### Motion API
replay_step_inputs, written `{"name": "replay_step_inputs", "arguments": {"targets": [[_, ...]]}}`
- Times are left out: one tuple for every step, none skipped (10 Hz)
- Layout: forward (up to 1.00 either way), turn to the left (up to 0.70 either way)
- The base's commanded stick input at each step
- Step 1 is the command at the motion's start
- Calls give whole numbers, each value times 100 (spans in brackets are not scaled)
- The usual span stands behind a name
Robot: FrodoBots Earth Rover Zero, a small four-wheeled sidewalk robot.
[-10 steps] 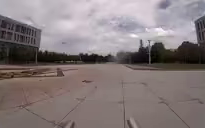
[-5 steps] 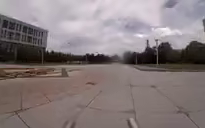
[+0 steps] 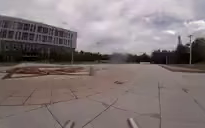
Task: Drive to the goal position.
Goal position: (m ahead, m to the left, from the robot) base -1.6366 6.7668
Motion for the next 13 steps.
{"name": "replay_step_inputs", "arguments": {"targets": [[0, 100], [0, 100], [0, 100], [0, 100], [0, 100], [0, 100], [0, 100], [0, 100], [0, 100], [0, 100], [0, 100], [5, 62], [65, 32]]}}
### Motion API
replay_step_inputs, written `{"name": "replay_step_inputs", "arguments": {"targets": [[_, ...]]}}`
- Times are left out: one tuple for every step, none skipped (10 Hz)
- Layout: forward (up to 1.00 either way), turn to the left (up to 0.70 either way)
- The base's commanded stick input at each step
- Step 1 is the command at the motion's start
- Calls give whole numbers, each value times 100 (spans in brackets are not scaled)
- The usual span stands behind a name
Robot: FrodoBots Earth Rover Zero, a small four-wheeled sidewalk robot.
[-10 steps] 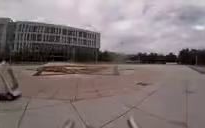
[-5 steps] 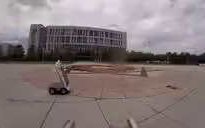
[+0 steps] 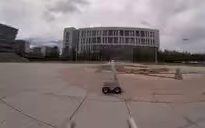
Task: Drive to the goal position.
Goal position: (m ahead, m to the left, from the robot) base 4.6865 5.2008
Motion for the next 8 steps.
{"name": "replay_step_inputs", "arguments": {"targets": [[98, 39], [98, 39], [98, 39], [98, 39], [98, 39], [98, 39], [98, 39], [98, 39]]}}
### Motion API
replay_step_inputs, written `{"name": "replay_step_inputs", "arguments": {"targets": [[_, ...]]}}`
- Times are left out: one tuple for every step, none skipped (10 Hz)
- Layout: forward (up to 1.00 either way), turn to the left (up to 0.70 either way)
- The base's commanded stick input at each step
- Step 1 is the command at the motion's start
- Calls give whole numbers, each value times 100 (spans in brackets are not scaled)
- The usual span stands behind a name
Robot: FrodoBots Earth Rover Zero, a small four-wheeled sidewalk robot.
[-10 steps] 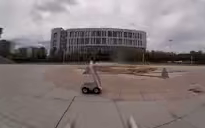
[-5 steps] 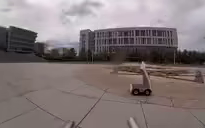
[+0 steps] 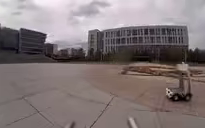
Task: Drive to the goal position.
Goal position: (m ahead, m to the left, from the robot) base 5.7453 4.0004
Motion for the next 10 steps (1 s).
{"name": "replay_step_inputs", "arguments": {"targets": [[98, 39], [98, 39], [98, 39], [98, 39], [98, 39], [98, 39], [98, 39], [98, 39], [98, 39], [98, 39]]}}
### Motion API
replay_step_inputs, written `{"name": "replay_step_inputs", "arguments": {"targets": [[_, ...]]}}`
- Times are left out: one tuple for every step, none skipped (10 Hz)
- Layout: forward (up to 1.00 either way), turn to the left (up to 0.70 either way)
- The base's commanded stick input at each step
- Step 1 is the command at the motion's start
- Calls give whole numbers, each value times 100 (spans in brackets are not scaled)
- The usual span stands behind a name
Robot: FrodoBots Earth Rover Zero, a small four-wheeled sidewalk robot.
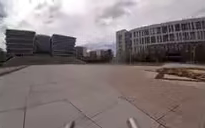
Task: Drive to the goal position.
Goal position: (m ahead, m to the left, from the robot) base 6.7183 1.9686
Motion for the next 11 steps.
{"name": "replay_step_inputs", "arguments": {"targets": [[98, 39], [98, 39], [98, 39], [98, 39], [98, 39], [98, 39], [99, 40], [99, 40], [99, 40], [99, 30], [99, 19]]}}
